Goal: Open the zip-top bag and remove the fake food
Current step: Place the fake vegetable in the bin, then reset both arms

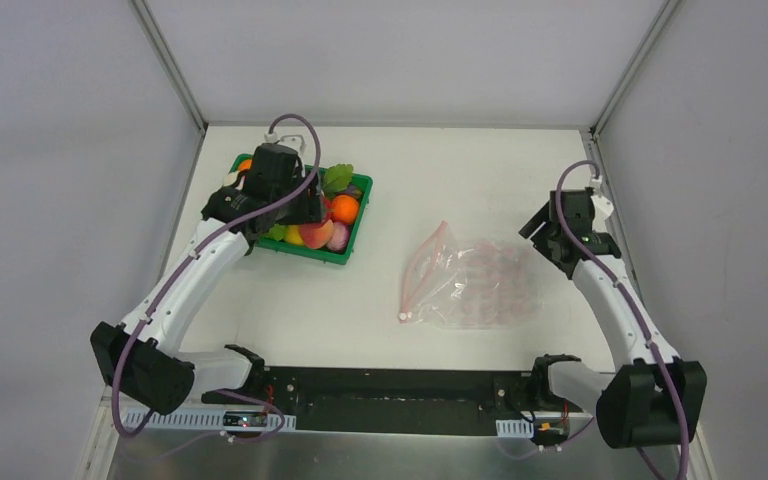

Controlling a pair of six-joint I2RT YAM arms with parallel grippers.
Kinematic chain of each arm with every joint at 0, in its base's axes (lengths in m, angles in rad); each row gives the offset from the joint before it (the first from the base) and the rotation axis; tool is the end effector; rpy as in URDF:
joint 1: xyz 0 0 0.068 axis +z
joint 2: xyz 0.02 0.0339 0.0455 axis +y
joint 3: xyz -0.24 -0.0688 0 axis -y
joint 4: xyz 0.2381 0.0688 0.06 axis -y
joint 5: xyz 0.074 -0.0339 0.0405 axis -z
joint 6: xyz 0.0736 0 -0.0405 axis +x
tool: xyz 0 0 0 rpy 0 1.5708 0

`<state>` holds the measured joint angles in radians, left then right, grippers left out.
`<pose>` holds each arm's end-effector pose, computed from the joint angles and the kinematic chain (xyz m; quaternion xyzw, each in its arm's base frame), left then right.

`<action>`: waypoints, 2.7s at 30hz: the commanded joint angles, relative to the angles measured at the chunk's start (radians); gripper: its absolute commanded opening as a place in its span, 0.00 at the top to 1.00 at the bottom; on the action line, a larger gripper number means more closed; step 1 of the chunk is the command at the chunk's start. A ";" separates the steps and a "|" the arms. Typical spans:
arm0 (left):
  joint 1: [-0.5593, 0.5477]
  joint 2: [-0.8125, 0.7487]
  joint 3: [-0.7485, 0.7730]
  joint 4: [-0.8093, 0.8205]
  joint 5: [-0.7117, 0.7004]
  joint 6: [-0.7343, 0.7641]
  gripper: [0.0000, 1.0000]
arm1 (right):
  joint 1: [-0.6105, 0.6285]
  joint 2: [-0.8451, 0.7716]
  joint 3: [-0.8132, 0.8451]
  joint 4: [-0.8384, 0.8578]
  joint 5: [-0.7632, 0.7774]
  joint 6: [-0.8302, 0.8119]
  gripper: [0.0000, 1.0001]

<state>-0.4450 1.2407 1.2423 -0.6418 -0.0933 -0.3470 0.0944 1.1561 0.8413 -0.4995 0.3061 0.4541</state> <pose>0.2722 -0.1222 0.3129 0.0228 0.8927 -0.1344 0.4296 0.2681 0.0031 0.2116 0.2197 0.8936 -0.0375 0.3897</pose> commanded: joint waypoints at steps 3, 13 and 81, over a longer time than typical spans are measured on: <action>0.140 -0.016 0.087 -0.088 -0.062 0.048 0.43 | -0.010 -0.176 0.102 -0.079 0.091 -0.029 0.16; 0.325 0.176 0.255 -0.118 -0.160 0.065 0.41 | -0.010 -0.403 0.078 -0.079 0.134 -0.060 0.05; 0.425 0.408 0.505 -0.107 -0.209 -0.008 0.01 | -0.010 -0.594 0.032 -0.100 0.223 -0.177 0.04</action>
<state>-0.0265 1.7092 1.7786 -0.7723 -0.3012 -0.3077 0.0895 0.5858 0.8360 -0.6170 0.4870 0.3111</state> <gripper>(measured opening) 0.987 0.962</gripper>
